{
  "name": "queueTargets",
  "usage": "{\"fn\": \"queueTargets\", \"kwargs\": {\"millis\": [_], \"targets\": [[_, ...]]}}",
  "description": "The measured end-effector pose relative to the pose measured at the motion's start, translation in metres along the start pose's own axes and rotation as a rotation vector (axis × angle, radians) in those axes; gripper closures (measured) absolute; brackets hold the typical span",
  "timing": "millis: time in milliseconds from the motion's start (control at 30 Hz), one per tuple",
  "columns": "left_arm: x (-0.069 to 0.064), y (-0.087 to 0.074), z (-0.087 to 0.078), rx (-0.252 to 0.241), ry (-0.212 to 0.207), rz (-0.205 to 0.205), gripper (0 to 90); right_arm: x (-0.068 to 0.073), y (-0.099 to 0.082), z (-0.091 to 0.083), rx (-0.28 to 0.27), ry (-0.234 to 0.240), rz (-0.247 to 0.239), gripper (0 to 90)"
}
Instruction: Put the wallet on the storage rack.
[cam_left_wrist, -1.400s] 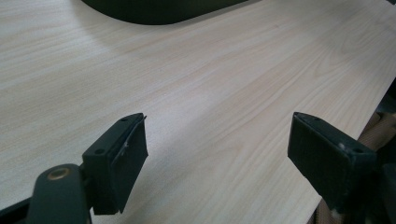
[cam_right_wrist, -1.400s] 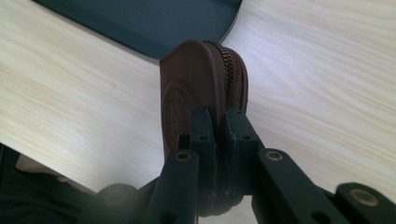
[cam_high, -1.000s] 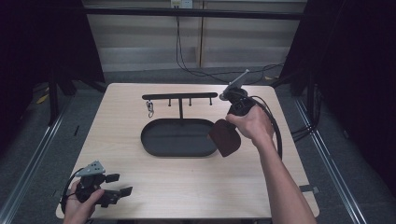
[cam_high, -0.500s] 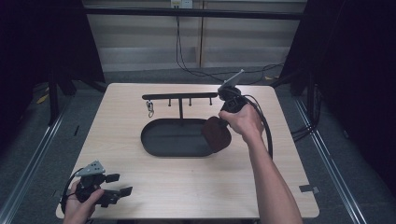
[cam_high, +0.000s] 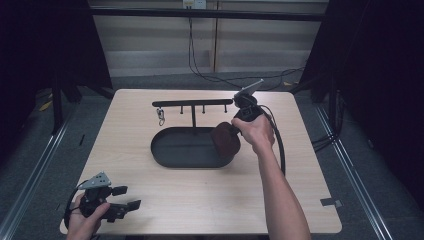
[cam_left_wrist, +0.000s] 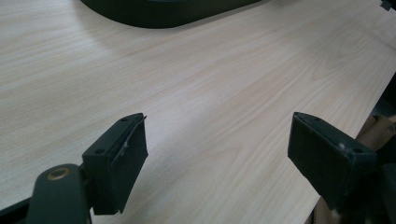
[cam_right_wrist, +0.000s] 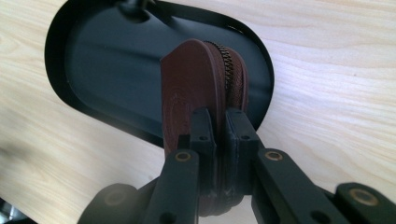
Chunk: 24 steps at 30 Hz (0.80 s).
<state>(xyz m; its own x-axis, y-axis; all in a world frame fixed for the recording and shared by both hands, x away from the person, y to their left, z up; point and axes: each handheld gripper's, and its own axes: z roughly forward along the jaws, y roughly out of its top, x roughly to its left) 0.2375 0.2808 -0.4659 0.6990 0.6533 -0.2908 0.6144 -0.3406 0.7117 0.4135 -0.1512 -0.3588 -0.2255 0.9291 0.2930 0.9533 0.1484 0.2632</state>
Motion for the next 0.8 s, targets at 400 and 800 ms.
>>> {"fn": "queueTargets", "kwargs": {"millis": [400,800], "targets": [[0.000,0.000,0.000,-0.002,-0.003,0.002,19.6,-0.005,-0.001,0.021,-0.053,0.075,0.027,83.0],[0.000,0.000,0.000,-0.008,-0.003,0.000,19.6,-0.012,-0.002,0.041,-0.075,0.127,0.068,83.0]]}}
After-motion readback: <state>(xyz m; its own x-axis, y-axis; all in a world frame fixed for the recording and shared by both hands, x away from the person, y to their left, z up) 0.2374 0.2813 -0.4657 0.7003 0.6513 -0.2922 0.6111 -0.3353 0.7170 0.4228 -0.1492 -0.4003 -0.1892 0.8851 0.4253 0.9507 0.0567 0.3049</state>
